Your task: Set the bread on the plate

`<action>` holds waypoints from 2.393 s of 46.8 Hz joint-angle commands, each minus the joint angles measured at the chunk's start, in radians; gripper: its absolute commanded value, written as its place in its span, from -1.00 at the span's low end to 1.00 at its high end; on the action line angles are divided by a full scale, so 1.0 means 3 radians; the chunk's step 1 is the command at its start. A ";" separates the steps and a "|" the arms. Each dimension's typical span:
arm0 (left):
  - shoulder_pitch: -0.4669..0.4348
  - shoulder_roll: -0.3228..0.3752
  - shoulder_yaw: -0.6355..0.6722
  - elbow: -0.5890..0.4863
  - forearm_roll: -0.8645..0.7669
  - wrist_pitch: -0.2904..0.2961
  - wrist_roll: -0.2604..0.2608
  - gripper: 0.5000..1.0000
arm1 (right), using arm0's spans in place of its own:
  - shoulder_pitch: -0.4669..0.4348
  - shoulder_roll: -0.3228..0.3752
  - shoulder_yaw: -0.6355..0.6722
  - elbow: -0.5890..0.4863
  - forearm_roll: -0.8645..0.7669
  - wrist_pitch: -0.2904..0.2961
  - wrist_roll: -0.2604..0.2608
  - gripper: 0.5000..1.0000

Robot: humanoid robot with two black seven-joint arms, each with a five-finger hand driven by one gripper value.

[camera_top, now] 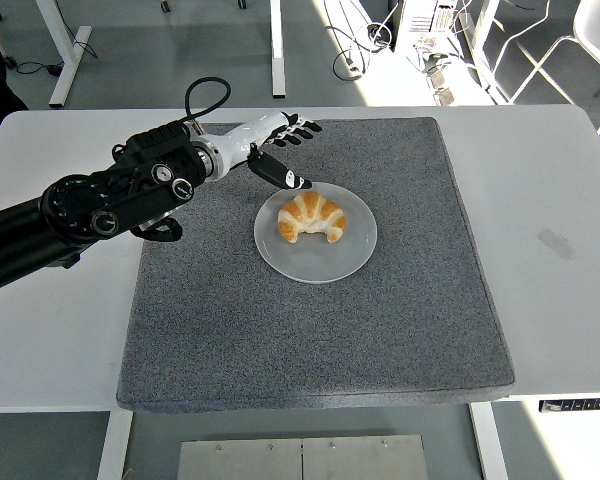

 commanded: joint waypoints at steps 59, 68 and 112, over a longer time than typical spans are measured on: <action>0.0569 0.0248 -0.2061 0.0679 -0.2227 0.0272 -0.0845 0.26 | 0.0000 0.0000 0.0000 0.0000 0.0000 0.0000 0.0002 1.00; 0.0564 0.0242 -0.2092 0.0705 -0.2289 0.0185 -0.0845 0.26 | 0.0000 0.0000 0.0000 0.0000 0.0000 0.0000 -0.0003 1.00; 0.0686 0.0033 -0.2593 0.0997 -0.2504 -0.0224 -0.0901 0.23 | 0.0000 0.0000 0.0000 0.0000 0.0000 0.0000 -0.0003 1.00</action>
